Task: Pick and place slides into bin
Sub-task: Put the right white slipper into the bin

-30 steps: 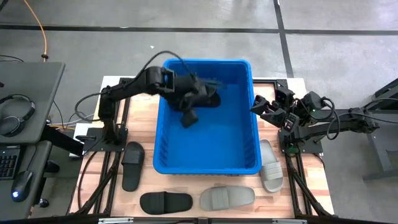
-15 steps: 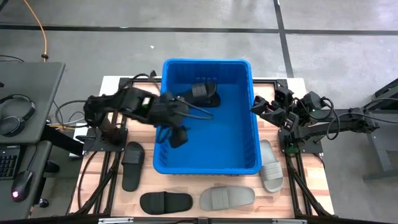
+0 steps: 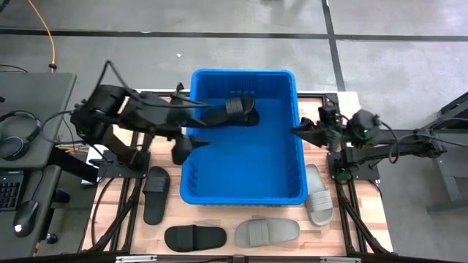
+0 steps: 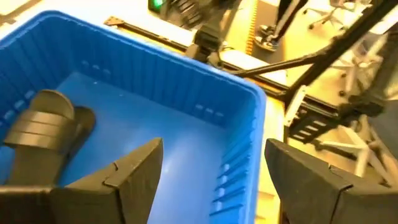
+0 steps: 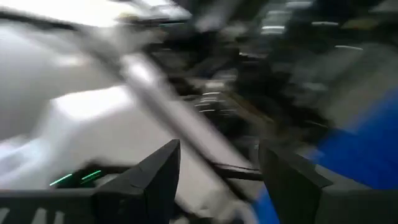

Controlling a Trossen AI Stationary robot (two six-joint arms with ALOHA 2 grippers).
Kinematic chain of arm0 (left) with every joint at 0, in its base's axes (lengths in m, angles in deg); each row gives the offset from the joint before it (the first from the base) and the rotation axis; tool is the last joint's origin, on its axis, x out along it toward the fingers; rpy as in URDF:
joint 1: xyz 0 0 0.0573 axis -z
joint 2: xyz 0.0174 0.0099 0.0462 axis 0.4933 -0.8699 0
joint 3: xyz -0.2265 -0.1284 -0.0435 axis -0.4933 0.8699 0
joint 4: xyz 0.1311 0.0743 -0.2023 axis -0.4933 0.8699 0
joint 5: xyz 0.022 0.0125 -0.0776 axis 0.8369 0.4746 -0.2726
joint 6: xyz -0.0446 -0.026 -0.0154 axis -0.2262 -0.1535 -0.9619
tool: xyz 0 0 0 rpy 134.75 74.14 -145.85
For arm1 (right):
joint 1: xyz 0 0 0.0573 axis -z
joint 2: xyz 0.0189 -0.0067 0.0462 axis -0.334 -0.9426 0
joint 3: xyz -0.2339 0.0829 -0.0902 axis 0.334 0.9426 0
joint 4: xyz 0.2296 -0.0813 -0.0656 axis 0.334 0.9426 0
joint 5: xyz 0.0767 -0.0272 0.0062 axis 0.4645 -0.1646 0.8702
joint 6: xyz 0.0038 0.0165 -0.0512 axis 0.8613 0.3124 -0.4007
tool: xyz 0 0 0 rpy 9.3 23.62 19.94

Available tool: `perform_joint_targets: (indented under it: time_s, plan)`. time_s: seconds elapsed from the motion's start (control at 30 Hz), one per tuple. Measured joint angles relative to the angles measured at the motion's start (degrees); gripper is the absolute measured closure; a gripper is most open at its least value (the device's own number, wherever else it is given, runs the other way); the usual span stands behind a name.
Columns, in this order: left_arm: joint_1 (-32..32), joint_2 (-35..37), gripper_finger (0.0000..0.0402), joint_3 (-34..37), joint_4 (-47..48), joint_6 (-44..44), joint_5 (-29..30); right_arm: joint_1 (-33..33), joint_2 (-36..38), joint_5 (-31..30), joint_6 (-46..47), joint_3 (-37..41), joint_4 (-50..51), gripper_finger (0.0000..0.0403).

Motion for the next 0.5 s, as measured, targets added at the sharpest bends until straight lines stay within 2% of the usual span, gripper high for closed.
perform_joint_targets:
  time_s: [0.07, 0.13, 0.23, 0.3, 0.4, 0.5]
  plan:
    - [1.46, 1.24, 0.0131, 0.0, 0.98, -0.08, -0.24, -2.08, 2.14, -4.39, 0.33, 1.26, 2.42, 0.0198]
    - [3.11, 2.24, 0.0131, 0.0, 2.17, -0.32, 0.24, -4.72, 3.84, -4.99, 0.36, 1.5, 1.01, 0.0199]
    - [5.98, 3.18, 0.0131, 0.0, 4.05, 1.06, 0.37, -9.35, 6.81, -4.83, 1.8, 1.59, 5.68, 0.0197]
    - [7.65, 3.41, 0.0131, 0.02, 4.11, 1.24, 0.47, -12.42, 10.27, -7.24, 4.33, 1.54, 15.97, 0.0197]
    - [9.56, 3.61, 0.0131, 0.04, 3.87, 0.69, 1.88, -17.18, 16.11, -16.64, 10.49, 1.83, 31.72, 0.0196]
    - [11.02, 3.78, 0.0131, 0.04, 3.87, 0.01, 3.06, -21.81, 21.06, -20.94, 12.9, 1.74, 35.21, 0.0196]
